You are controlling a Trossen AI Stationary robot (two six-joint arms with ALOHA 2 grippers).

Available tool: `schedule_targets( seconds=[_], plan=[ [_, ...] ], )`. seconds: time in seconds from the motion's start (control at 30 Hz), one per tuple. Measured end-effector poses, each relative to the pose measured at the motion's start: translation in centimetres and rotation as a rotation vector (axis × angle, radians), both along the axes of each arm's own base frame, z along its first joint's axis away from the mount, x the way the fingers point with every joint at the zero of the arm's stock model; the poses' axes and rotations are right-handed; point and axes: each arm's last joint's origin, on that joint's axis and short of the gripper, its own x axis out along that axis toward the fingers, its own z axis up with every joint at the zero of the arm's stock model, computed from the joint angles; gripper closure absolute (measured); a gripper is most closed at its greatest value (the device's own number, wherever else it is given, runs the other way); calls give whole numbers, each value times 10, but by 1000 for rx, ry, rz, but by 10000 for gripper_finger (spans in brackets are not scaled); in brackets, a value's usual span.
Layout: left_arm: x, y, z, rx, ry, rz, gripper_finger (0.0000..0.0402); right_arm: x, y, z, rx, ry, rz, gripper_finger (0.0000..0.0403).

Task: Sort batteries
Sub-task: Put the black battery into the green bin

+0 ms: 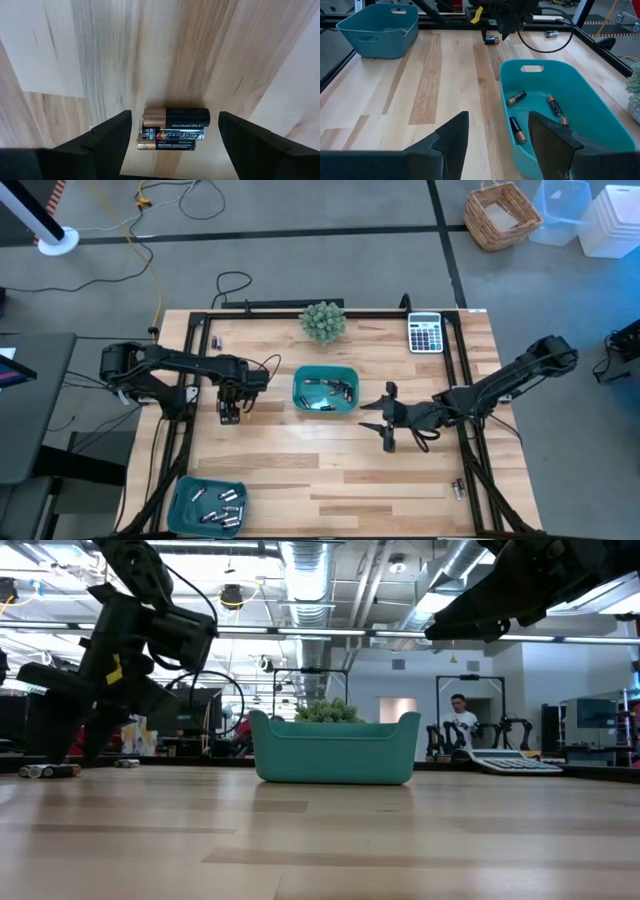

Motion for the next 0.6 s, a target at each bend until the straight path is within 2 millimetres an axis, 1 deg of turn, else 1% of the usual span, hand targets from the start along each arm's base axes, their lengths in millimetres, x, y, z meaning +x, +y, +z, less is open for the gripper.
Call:
schedule_targets(
  seconds=[0.6],
  plan=[
    [0,-1,0,-39,-9,22,108,0,0,0,-1,1,0,184]
  ],
)
